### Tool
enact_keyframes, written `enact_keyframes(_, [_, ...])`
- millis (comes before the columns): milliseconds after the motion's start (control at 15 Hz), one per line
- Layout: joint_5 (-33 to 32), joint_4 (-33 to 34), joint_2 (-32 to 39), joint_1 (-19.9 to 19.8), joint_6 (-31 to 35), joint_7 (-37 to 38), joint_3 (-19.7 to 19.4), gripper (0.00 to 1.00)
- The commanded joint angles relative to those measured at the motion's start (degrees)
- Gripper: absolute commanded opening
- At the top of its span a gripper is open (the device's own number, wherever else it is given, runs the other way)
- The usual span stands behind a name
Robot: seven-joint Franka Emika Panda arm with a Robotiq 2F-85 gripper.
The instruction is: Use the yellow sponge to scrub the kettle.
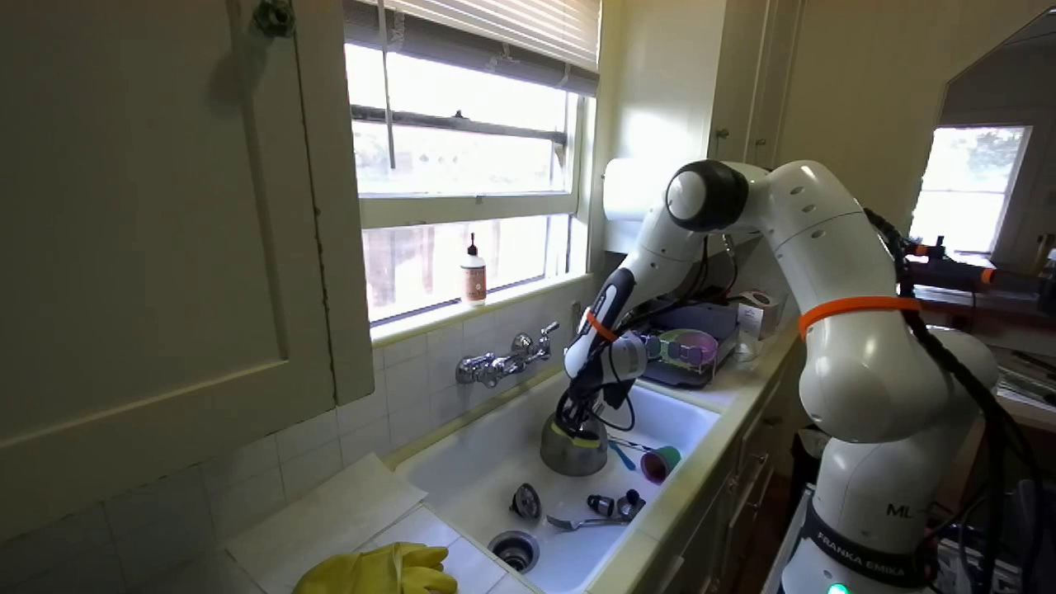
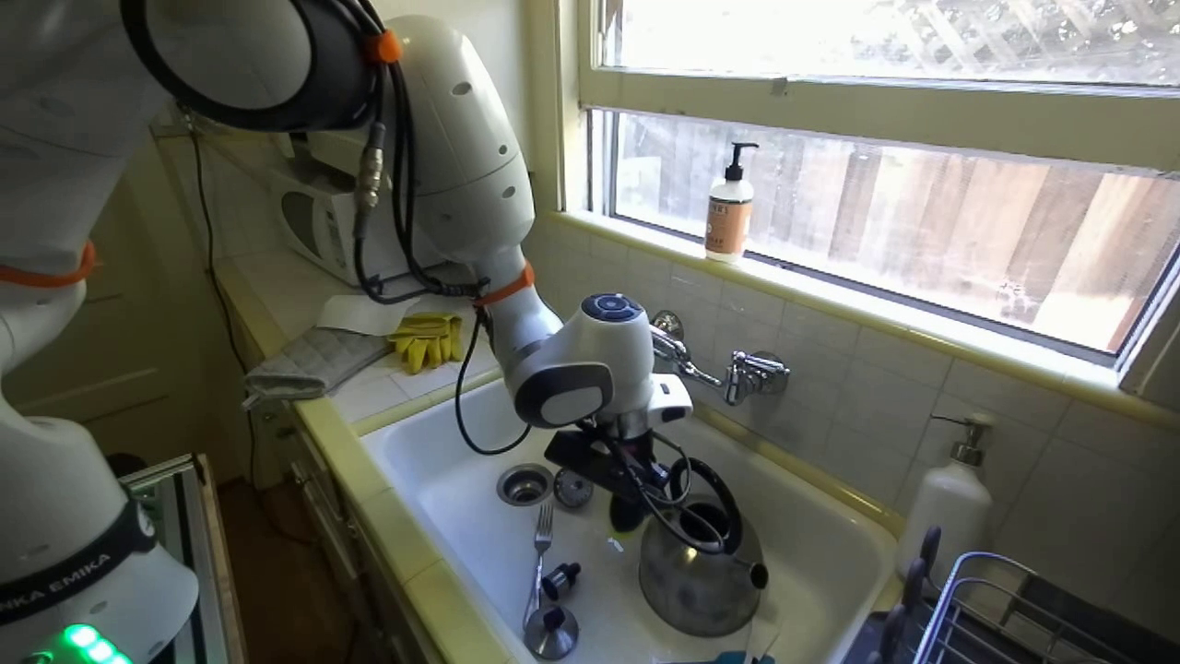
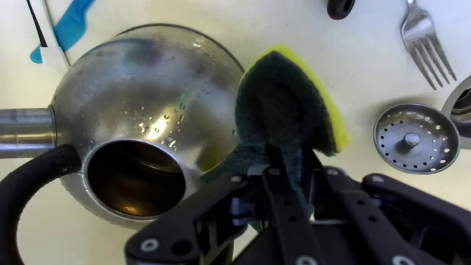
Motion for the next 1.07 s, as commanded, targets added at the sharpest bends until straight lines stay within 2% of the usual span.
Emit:
enact_keyframes(0, [-2.29, 2.01, 1.49, 0.44, -0.48, 3.14, -0.61, 0.04])
enact_keyframes(400, [-1.71, 2.39, 0.74, -1.74, 0.26, 4.33, 1.70, 0.04])
enact_keyframes(800, [-0.73, -0.19, -2.77, -6.12, -1.06, 4.06, 5.88, 0.04])
enact_keyframes(1000, [-0.35, -1.72, -5.09, -7.49, -1.49, 4.38, 6.58, 0.04])
